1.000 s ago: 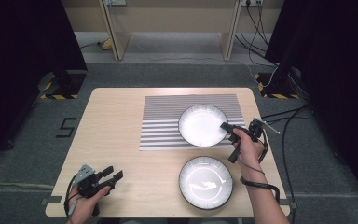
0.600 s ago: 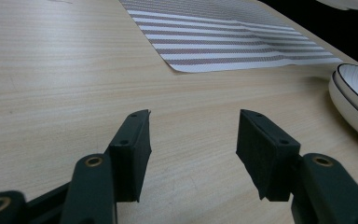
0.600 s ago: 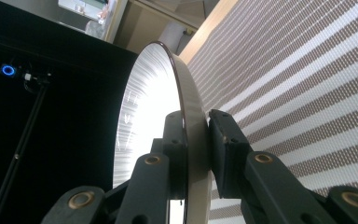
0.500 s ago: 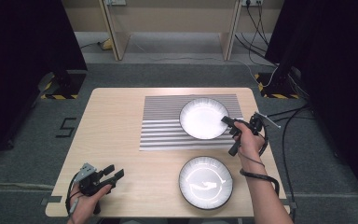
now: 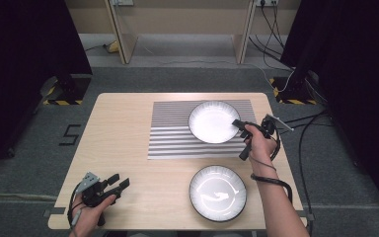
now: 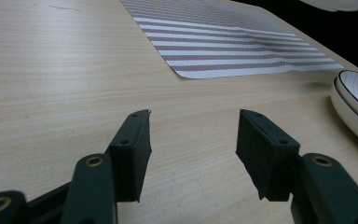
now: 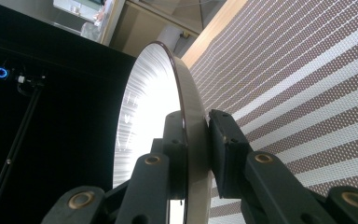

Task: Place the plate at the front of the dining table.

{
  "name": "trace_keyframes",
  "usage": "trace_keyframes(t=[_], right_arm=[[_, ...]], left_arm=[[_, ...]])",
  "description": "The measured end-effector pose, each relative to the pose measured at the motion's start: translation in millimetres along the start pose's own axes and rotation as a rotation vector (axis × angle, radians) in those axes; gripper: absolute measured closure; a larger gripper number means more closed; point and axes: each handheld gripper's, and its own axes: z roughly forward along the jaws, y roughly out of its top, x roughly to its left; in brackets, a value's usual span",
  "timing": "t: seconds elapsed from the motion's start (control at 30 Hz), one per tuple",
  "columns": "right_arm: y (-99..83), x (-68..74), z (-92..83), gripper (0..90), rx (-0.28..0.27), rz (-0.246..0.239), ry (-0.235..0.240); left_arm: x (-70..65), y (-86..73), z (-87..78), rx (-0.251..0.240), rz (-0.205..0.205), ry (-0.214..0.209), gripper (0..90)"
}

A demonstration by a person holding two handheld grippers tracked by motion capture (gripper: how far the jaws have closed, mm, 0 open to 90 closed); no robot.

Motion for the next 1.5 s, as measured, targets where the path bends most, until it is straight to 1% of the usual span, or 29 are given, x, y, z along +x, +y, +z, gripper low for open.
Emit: trace_keyframes(t=[0.27, 0.37, 0.63, 0.8, 0.83, 0.93, 1.2, 1.23, 1.5], right_arm=[[2.0, 0.1, 6.8, 77.1, -0.004, 0.012, -0.005], [3.8, 1.0, 8.8, 77.1, -0.003, 0.006, -0.011], [8.9, 2.7, 15.4, 77.1, -0.014, 0.029, -0.011], [8.9, 3.5, 19.9, 77.1, -0.011, 0.032, -0.007], [8.1, 3.3, 22.2, 77.1, -0.007, 0.040, -0.007], [7.3, 2.9, 25.7, 76.9, -0.004, 0.044, -0.012], [7.9, 1.4, 31.0, 76.8, -0.005, 0.055, -0.020], [8.4, 1.2, 31.8, 76.8, -0.006, 0.051, -0.020], [9.8, 2.6, 37.9, 76.8, -0.011, 0.070, -0.021]], left_arm=[[-0.8, -1.2, 1.5, 0.006, 0.001, -0.003, 44.5], [-1.2, -1.2, 1.5, 0.006, 0.004, -0.005, 44.6], [-1.4, -0.9, 2.0, 0.004, 0.006, -0.008, 44.7], [-0.9, -1.3, 1.7, 0.006, 0.003, -0.005, 44.7], [-0.7, -1.0, 1.5, 0.004, 0.002, -0.004, 44.7], [-0.8, -0.8, 1.4, 0.002, 0.003, -0.007, 44.7], [-2.2, -0.6, 2.0, 0.002, 0.005, -0.010, 44.9], [-2.2, -0.6, 2.0, 0.002, 0.005, -0.010, 44.9], [-2.1, -0.5, 1.9, 0.002, 0.004, -0.009, 45.0]])
